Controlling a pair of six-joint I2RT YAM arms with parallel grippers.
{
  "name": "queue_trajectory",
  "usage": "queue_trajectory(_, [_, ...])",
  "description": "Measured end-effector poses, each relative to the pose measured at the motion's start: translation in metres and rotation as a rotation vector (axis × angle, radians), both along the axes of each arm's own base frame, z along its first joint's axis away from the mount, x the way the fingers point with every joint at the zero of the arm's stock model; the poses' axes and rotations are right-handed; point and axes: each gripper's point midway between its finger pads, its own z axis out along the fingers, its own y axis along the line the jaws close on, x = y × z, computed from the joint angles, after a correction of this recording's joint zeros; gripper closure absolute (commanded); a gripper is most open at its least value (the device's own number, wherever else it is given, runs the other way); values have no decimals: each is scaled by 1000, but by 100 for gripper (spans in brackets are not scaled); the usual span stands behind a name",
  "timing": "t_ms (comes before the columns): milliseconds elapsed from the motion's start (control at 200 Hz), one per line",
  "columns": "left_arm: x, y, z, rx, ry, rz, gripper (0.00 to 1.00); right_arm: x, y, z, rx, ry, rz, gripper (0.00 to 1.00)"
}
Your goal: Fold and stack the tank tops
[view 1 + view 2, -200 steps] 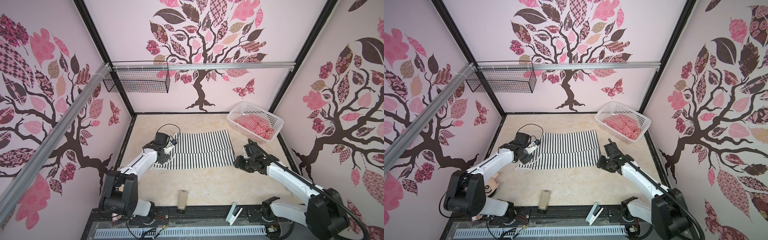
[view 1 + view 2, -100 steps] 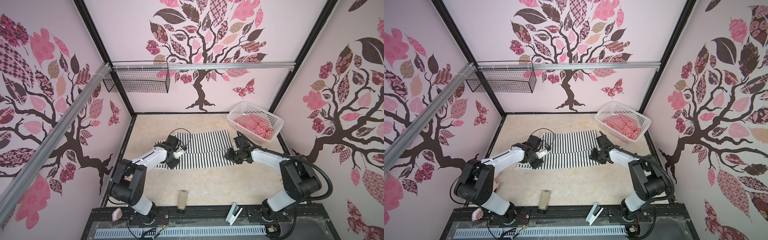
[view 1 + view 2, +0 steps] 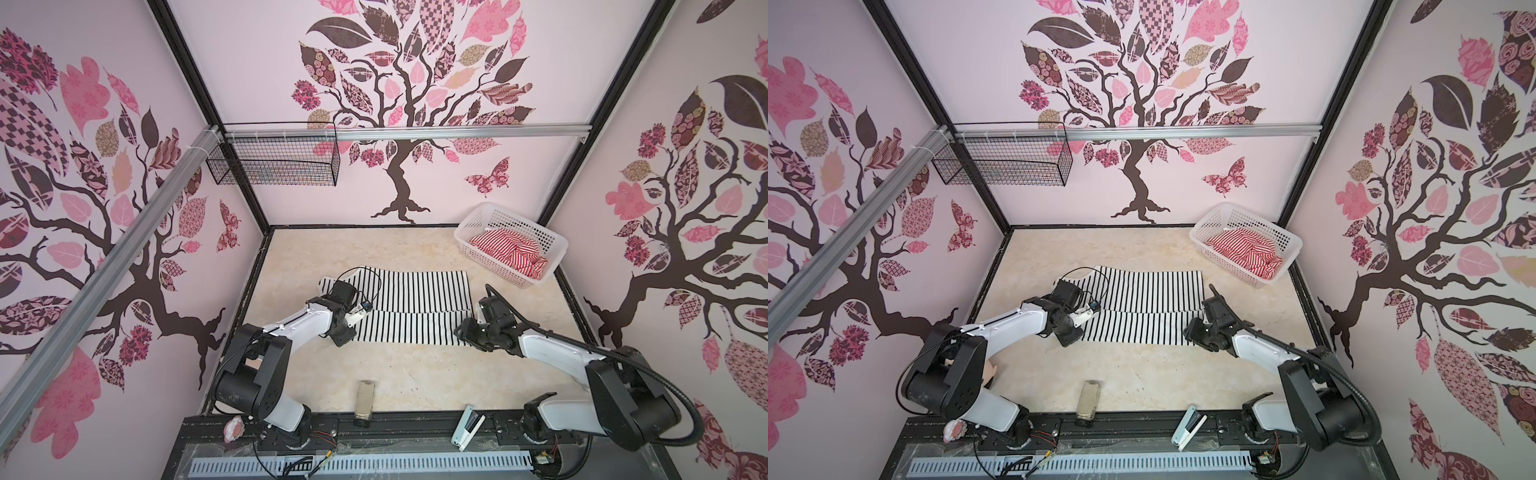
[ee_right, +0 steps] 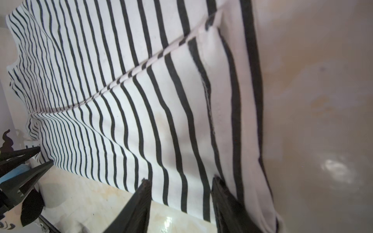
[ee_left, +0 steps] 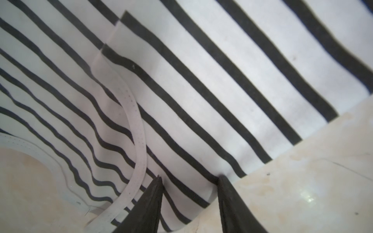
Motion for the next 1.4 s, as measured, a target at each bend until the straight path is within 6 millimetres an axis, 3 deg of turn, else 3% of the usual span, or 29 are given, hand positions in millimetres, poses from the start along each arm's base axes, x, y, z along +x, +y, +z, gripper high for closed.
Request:
queue_trajectory(135, [-10,4,0,8,-5,-34,52,-32,-3,0,32,19,-3,47])
queue_trajectory(280, [-34,12,-1,22,43,-74,52,-57,-10,1,56,49,-25,47])
queue_trajectory(435, [-60,18,-1,24,114,-98,52,-75,-15,1,56,99,-31,47])
queue_trajectory(540, [-66,20,9,0,123,-86,51,-82,-17,4,45,132,-28,46])
queue_trajectory(640, [-58,11,27,-50,101,-79,50,-76,-16,17,38,122,-30,46])
queue_trajectory(810, [-22,-16,53,-136,38,-57,50,-50,-13,34,1,84,-47,44])
queue_trajectory(1041, [18,-40,42,-164,79,-20,51,-9,-15,35,-115,74,-71,44])
queue_trajectory(1156, [15,-46,38,-190,111,-25,51,2,-12,28,-133,71,-61,44])
queue_trajectory(1401, [-4,-64,30,-204,150,-81,51,-2,-11,11,-139,106,-51,44])
